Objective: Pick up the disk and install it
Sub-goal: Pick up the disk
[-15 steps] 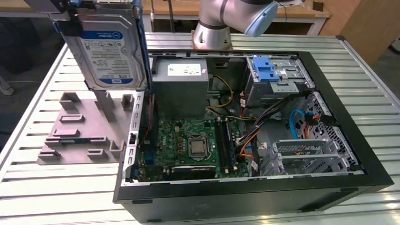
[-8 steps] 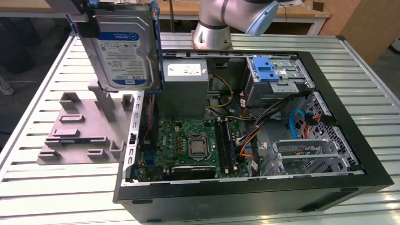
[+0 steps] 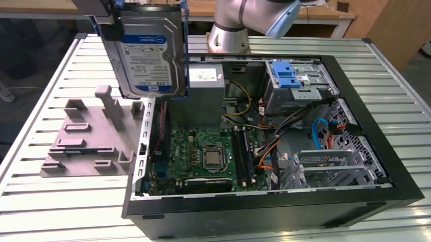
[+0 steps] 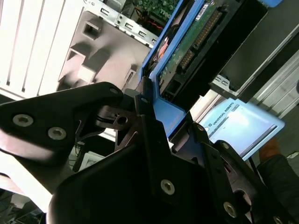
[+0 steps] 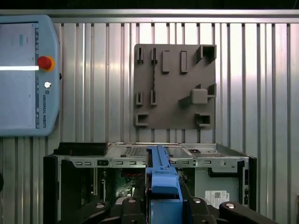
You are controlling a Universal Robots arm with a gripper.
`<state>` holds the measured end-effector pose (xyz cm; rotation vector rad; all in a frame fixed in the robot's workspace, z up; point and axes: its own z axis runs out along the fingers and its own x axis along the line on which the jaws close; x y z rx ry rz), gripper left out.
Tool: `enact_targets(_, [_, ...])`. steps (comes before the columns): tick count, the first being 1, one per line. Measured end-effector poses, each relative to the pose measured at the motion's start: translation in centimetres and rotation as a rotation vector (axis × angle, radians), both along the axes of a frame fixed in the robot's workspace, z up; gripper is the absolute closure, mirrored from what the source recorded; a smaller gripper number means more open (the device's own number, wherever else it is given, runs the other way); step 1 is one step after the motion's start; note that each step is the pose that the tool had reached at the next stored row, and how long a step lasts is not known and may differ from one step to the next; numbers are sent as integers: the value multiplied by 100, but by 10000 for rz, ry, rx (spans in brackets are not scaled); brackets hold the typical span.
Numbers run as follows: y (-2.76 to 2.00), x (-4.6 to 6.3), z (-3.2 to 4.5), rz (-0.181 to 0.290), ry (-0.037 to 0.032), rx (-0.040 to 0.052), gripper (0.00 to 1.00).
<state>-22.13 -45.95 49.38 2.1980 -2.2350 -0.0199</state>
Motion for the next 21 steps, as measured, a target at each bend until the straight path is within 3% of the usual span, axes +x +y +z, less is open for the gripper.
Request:
enact_targets(6, [0, 62, -1, -1, 0, 0, 64])
enact_targets(21, [0, 435, -3, 0, 0, 0, 64])
